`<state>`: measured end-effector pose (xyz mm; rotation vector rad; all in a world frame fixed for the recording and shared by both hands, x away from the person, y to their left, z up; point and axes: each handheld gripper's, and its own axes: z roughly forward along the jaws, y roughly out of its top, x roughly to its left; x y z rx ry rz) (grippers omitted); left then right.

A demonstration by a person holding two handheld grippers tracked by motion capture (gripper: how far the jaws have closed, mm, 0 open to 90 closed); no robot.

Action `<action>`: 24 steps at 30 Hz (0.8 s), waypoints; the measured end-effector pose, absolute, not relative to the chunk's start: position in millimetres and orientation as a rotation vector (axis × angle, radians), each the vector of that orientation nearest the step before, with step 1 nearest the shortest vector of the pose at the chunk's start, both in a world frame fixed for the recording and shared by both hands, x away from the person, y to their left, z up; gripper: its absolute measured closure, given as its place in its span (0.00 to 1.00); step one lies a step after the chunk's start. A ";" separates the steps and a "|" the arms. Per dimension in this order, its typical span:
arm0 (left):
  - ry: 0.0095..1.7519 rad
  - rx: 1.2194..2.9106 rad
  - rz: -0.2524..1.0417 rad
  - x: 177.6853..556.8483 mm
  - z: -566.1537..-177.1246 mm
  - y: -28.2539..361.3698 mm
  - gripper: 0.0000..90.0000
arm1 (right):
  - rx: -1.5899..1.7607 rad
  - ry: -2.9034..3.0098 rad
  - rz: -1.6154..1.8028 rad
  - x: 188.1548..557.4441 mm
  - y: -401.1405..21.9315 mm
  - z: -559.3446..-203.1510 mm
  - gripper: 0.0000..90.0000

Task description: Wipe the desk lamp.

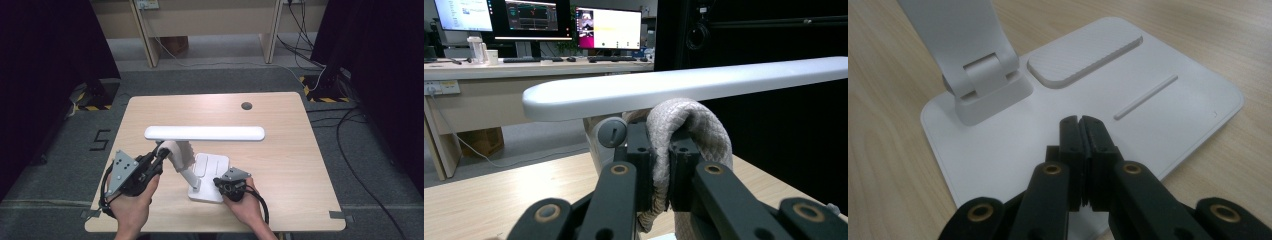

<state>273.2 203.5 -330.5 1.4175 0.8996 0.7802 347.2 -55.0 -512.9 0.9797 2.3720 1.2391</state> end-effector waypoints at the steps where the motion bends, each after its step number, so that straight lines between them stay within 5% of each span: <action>1: 0.900 1.417 0.781 272.8 -330.4 203.7 0.93 | 0.980 2.372 1.239 347.2 -55.0 -512.9 0.99; 24: 0.870 1.492 0.791 239.5 -344.0 230.6 0.92 | 0.976 2.370 1.243 347.6 -55.1 -513.1 0.99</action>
